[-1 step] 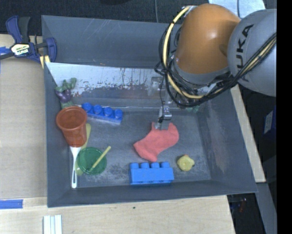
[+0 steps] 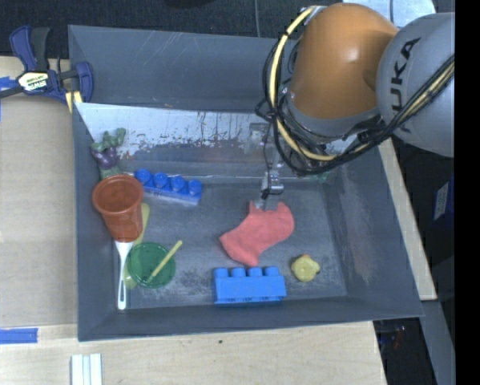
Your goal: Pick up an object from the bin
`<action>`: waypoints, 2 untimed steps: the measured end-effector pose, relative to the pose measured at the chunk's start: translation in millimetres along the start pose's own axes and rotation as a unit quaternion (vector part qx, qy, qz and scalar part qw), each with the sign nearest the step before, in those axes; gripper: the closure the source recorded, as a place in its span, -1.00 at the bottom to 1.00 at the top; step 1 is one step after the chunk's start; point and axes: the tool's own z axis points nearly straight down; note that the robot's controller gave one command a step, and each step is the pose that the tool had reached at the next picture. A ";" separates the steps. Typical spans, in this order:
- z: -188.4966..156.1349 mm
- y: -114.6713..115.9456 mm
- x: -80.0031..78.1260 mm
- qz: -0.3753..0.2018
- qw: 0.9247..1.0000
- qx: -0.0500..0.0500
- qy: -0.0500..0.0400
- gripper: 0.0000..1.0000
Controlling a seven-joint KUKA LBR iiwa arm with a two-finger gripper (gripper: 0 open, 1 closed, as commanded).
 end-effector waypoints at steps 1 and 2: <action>58.6 -14.7 12.7 -0.112 0.994 0.000 0.000 -1.00; 74.6 -43.5 26.3 -0.290 0.957 0.001 -0.003 -1.00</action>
Offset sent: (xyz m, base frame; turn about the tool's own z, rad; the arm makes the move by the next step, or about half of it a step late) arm -0.0285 -0.0458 -0.0765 -0.5918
